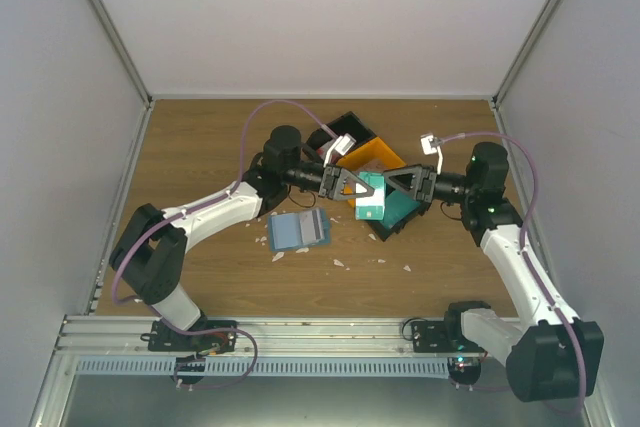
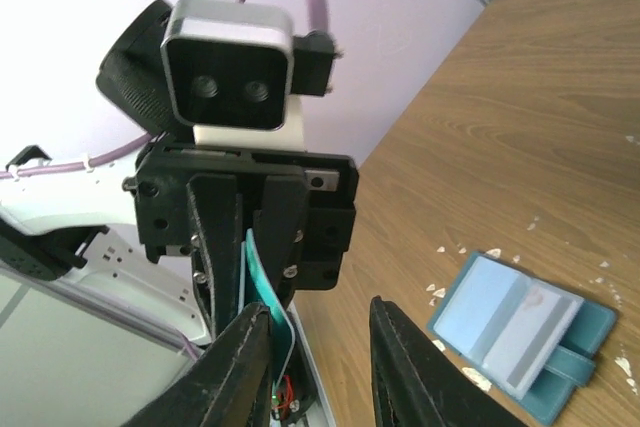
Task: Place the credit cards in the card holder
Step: Pick up the credit card from the storage box.
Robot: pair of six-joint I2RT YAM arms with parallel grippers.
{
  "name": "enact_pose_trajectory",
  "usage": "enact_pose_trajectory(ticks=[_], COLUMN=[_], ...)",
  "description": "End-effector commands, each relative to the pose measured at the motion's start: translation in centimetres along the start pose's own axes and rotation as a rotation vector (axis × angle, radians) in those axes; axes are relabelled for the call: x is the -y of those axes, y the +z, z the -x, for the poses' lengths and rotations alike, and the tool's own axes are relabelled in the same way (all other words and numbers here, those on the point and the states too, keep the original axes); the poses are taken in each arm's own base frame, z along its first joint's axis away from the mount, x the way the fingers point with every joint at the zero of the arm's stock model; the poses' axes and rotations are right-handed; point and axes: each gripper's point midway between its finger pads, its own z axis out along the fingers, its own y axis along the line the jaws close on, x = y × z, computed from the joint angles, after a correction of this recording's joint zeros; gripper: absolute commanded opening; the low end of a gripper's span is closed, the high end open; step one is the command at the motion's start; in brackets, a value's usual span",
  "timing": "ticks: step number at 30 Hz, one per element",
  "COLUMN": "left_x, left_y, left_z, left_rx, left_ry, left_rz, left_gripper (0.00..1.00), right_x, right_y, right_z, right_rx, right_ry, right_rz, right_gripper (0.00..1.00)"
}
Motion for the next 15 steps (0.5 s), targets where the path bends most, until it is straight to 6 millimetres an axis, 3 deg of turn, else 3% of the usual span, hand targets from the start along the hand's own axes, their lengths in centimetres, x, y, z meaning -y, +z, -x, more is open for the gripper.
enact_pose_trajectory(ticks=[1,8,11,15], left_x=[5.0,2.4,1.1,-0.4], left_y=[-0.4,-1.0,-1.3,-1.6], left_z=[3.8,5.6,5.6,5.1], left_rx=[0.066,0.126,0.132,0.131], left_ry=[0.153,0.028,-0.029,-0.093], left_rz=[-0.039,0.024,0.046,0.061], left_gripper=[0.00,0.00,0.00,0.04], right_x=[-0.8,-2.6,-2.9,-1.8], right_y=[1.3,1.6,1.5,1.5], right_z=[-2.1,-2.6,-1.3,0.9], right_rx=[-0.069,-0.068,-0.016,0.065], right_ry=[0.053,0.106,0.114,0.179], right_rz=[0.056,0.122,0.104,0.040], right_gripper=[0.29,0.17,0.02,0.01])
